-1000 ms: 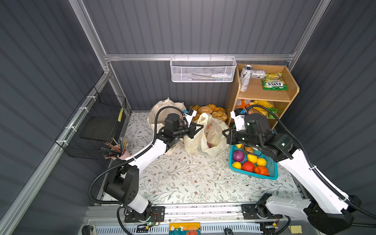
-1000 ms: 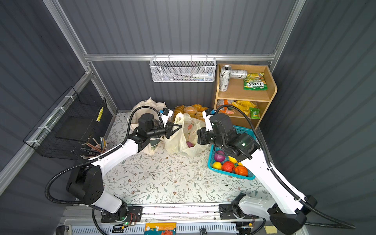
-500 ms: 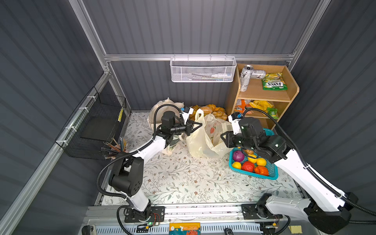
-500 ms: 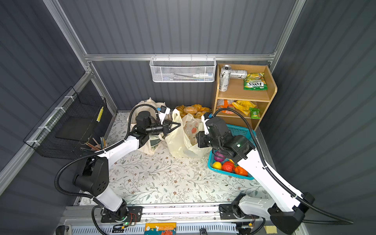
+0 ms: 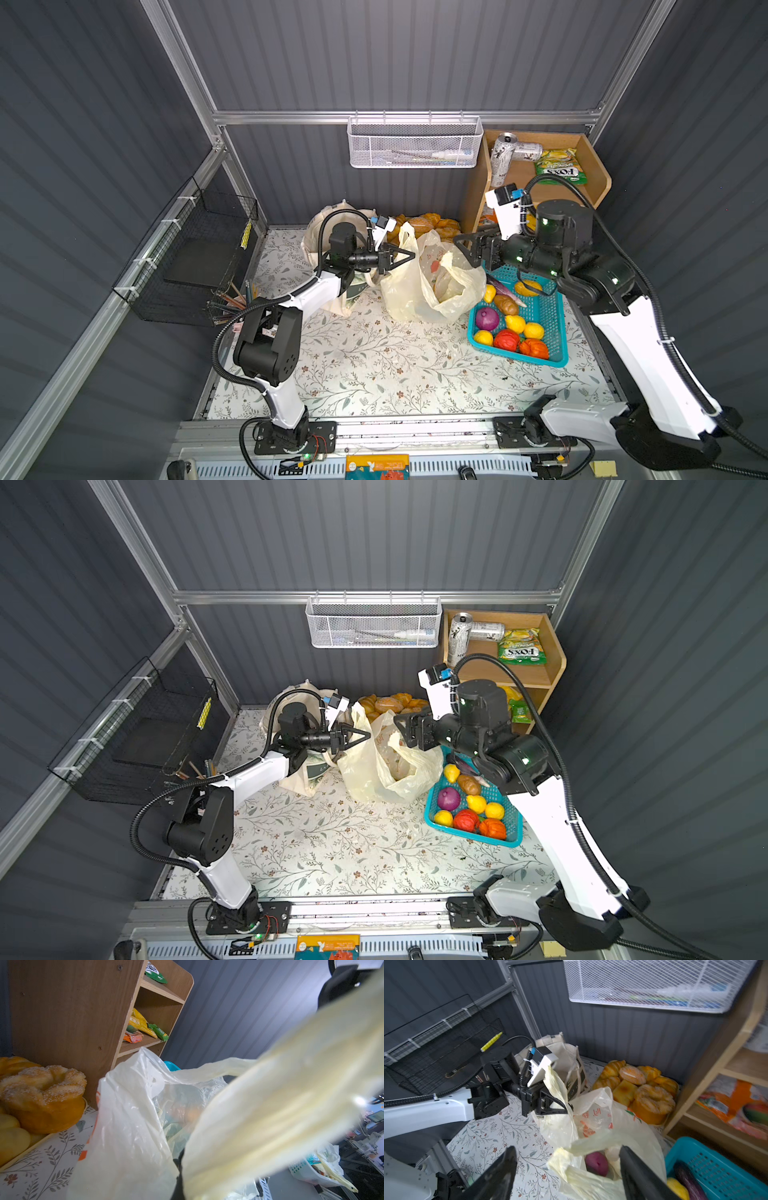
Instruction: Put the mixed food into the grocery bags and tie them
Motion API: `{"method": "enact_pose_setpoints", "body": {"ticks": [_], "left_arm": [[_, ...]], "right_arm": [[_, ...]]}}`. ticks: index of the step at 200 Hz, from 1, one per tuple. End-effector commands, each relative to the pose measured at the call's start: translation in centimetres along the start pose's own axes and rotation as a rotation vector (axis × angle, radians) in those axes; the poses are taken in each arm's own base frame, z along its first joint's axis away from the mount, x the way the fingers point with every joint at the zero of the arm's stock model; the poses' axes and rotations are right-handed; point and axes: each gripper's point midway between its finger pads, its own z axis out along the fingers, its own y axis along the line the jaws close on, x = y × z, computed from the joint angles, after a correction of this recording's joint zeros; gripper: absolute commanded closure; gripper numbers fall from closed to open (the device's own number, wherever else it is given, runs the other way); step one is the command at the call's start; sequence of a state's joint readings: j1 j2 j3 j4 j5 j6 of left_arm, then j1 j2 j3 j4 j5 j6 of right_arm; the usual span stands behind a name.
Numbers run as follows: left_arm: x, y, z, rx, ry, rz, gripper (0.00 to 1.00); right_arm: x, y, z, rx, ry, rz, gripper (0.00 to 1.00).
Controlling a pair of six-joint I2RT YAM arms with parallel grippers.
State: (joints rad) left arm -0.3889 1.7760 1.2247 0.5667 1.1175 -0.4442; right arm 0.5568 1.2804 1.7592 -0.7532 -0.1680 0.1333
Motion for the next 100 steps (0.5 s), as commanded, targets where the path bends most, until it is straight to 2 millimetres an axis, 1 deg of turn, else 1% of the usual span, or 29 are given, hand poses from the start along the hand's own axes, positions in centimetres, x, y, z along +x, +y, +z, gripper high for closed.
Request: {"method": "enact_pose_setpoints", "body": {"ticks": [1,4,6,10,33,66,100], "left_arm": [[-0.8,-1.1,0.0,0.074,0.008,0.005,1.00],[-0.7,-1.1,0.1,0.079,0.009,0.000,1.00],[-0.8,-1.1,0.1,0.083,0.010,-0.002,1.00],[-0.8,-1.2,0.1,0.091,0.010,-0.005,1.00],[-0.6,-1.4,0.2,0.129,0.017,-0.030,1.00],[-0.7,-1.5,0.2,0.159,0.012,-0.049,1.00],[-0.8,-1.6,0.2,0.171,0.011,-0.059,1.00]], "right_arm": [[1.0,1.8,3.9,-0.149,0.070,-0.122,0.22],[0.9,1.7,4.3,-0.151,0.070,-0.131,0.22],[0.9,2.3,4.4,-0.186,0.071,-0.138,0.22],[0.9,2.6,4.8,-0.211,0.069,-0.150,0.21],[0.6,3.5,6.6,-0.288,0.054,-0.196,0.21],[0.4,3.0,8.8,-0.314,0.055,-0.179,0.21],[0.7,2.8,9.8,-0.334,0.065,-0.158,0.22]]}}
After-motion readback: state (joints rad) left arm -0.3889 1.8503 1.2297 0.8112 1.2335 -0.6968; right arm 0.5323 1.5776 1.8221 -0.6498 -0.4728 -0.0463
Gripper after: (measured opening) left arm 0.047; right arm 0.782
